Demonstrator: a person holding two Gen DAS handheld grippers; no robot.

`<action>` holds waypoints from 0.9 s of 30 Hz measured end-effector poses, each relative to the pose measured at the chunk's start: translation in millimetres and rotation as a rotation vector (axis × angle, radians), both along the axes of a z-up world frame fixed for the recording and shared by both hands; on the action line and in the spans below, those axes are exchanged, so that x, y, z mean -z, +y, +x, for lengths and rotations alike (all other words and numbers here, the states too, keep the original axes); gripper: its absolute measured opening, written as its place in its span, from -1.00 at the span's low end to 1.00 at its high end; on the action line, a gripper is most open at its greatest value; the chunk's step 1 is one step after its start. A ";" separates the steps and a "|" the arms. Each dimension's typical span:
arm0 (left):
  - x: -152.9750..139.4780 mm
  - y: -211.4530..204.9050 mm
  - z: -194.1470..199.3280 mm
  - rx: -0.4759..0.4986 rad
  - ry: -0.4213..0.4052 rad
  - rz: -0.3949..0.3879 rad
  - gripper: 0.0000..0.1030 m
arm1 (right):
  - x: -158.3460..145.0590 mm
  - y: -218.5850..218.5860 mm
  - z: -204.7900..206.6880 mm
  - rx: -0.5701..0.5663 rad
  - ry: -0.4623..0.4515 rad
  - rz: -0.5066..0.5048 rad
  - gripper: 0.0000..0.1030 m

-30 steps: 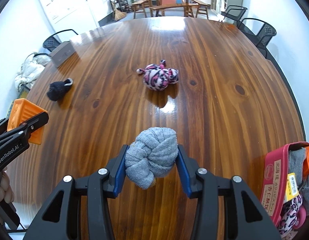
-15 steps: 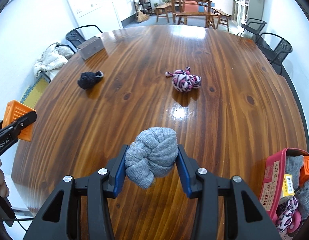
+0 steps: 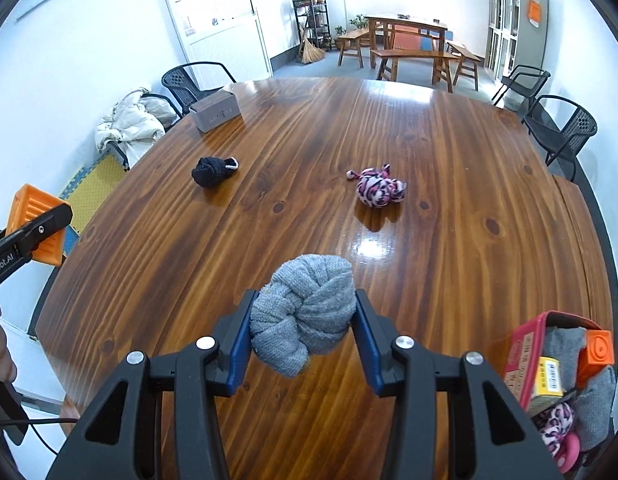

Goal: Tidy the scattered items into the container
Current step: 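Carry the orange tray and grey knotted sock with both tools over the box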

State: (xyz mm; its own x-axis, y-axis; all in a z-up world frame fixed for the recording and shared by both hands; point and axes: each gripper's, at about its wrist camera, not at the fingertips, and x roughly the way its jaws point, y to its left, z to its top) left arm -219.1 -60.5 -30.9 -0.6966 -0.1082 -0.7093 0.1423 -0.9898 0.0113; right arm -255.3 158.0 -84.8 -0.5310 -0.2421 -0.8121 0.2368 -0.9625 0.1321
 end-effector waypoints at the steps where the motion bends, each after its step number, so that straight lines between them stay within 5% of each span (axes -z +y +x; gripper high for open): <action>1: -3.3 7.8 2.0 0.008 0.010 0.001 0.06 | -1.5 3.5 1.9 0.001 0.003 -0.001 -0.03; 13: -18.9 109.1 6.5 0.157 0.056 0.011 0.06 | -12.4 96.4 34.9 0.105 0.027 0.000 -0.03; 27: -8.0 263.2 8.6 0.486 0.013 0.041 0.06 | -8.3 212.9 79.3 0.311 0.015 -0.005 -0.03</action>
State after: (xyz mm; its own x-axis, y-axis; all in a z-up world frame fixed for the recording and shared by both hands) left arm -210.5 202.7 -22.9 -0.6688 0.2593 -0.6968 -0.3363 -0.9414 -0.0276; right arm -175.9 370.9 -76.5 -0.5923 -0.0699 -0.8027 -0.0669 -0.9885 0.1354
